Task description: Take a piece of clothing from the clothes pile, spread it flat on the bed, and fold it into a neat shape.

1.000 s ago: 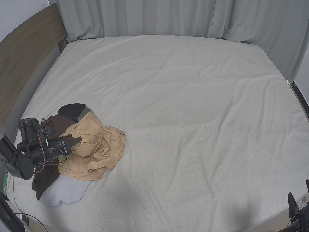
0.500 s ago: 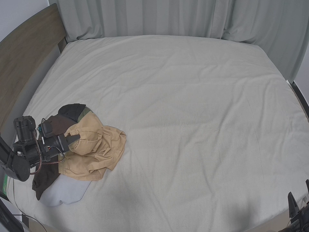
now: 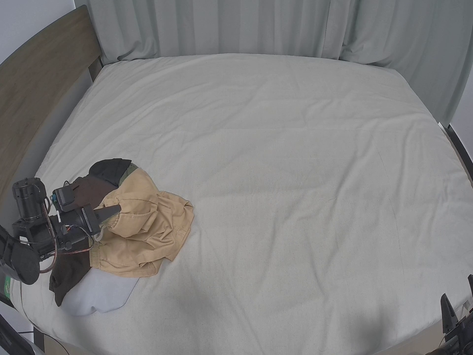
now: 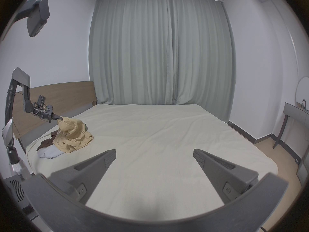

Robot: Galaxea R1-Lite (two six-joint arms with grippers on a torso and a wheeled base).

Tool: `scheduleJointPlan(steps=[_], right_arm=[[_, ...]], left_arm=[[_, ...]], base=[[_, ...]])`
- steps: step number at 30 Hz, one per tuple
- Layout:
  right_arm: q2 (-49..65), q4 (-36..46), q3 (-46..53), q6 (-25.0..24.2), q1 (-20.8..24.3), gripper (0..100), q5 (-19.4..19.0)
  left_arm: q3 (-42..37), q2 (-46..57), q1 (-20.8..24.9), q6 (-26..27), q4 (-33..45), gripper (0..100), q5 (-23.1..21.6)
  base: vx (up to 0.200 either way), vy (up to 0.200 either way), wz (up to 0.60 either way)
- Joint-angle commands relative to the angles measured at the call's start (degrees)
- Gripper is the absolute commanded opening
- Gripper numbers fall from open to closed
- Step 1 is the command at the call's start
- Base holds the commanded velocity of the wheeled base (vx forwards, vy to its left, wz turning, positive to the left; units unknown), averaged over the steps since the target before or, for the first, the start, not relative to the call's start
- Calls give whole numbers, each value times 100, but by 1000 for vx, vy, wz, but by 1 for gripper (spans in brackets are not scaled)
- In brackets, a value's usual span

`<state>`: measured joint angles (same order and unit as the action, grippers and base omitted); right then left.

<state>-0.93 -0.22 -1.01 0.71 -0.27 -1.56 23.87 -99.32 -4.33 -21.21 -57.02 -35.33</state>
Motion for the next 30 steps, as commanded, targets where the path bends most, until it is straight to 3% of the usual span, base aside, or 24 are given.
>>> scheduleJointPlan(steps=[1, 9, 18, 30], right_arm=[[49, -4, 101, 0, 0, 100, -2], [49, -4, 101, 0, 0, 100, -2], [49, -4, 101, 0, 0, 100, -2], [49, -4, 101, -9, 0, 100, 7]], left_arm=[[-102, 369, 11, -6, -3, 0, -9], [-234, 765, 152, -85, -3, 0, -9], [-295, 1248, 538, -841, -3, 0, 70], [-506, 1547, 714, -920, -3, 0, 255]], base=[[0, 0, 0], [0, 0, 0], [0, 0, 0], [0, 0, 0]])
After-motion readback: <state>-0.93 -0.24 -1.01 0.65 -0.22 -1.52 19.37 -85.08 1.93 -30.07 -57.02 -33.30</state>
